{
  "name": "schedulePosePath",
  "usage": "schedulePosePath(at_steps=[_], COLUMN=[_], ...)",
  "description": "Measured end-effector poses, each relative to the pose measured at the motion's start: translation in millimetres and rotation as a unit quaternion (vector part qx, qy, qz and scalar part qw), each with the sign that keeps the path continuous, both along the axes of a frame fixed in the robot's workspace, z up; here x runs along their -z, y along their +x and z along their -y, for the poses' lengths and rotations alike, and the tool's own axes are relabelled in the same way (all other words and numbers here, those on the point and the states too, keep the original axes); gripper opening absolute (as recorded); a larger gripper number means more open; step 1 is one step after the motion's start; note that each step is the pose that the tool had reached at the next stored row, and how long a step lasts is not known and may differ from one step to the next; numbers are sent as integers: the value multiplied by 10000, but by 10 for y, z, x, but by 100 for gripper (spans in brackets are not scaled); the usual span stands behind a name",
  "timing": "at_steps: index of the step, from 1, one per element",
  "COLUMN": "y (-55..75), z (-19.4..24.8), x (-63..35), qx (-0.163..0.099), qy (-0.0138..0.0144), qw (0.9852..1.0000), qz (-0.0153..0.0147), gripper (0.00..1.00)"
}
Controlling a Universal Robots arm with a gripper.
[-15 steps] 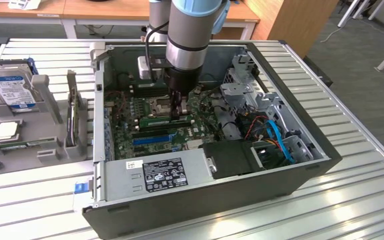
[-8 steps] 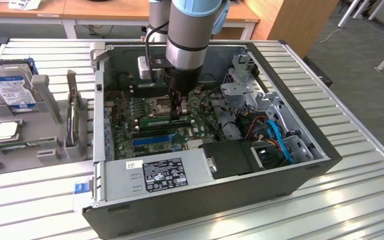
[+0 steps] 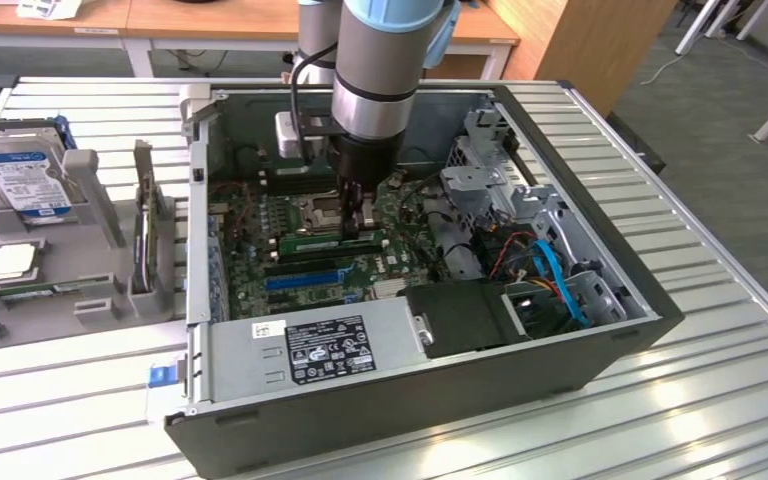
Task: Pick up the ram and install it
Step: 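Insert the ram into the slot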
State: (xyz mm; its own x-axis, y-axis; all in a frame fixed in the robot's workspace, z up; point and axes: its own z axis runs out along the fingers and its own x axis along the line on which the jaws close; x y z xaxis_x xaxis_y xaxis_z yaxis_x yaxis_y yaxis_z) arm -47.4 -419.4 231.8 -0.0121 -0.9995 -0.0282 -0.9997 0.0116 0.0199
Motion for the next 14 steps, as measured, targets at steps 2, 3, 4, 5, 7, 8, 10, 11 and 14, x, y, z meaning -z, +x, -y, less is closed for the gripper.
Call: schedulePosePath(at_steps=[2, 3, 4, 5, 7, 8, 10, 11, 14], y=[0, 0, 0, 0, 0, 0, 0, 0, 0], z=[0, 1, 1, 0, 0, 0, 0, 0, 0], x=[3, 6, 8, 10, 14, 15, 19, 21, 30], qx=[0, 0, 0, 0, 0, 0, 0, 0, 0], qy=[0, 0, -1, -1, -1, 0, 0, 0, 0], qw=[10000, 10000, 10000, 10000, 10000, 10000, 10000, 10000, 10000], qz=[0, 0, 0, 0, -1, 0, 0, 0, 0], gripper=[11, 11, 11, 11, 11, 11, 11, 11, 11])
